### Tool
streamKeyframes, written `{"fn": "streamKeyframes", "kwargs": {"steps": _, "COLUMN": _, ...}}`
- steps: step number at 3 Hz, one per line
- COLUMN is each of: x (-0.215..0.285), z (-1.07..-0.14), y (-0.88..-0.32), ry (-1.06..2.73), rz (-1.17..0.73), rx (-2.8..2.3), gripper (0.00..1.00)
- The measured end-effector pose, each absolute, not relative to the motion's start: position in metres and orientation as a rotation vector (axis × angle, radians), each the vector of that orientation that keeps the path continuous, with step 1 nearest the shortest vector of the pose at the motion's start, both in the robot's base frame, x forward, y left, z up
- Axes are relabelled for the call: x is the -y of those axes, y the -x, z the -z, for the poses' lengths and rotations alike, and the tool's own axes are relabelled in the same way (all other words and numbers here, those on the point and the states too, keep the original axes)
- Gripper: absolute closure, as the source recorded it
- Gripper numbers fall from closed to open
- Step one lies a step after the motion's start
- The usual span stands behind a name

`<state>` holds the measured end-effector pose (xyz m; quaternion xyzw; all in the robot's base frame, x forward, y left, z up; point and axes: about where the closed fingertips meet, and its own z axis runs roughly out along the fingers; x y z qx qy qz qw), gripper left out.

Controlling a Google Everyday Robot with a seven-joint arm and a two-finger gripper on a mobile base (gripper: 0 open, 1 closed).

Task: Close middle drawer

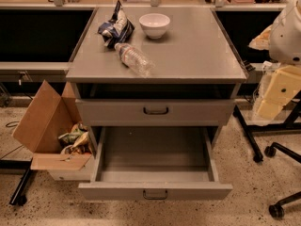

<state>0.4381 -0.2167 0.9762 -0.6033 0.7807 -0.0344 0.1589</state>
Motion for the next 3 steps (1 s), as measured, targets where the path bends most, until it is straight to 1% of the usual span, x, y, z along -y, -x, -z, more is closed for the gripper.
{"fn": "streamKeyframes", "kwargs": {"steps": 1, "x": 0.217, "z": -0.976, "y": -0.438, "ry": 1.725, "rz": 0.098, "rx": -2.232, "gripper": 0.00}}
{"fn": "streamKeyframes", "kwargs": {"steps": 2, "x": 0.210, "z": -0.911, "y": -0.439, "ry": 1.838, "rz": 0.071, "rx": -2.201, "gripper": 0.00}}
{"fn": "streamKeyframes", "kwargs": {"steps": 3, "x": 0.207, "z": -0.835, "y": -0.431, "ry": 1.936, "rz": -0.003, "rx": -2.188, "gripper": 0.00}}
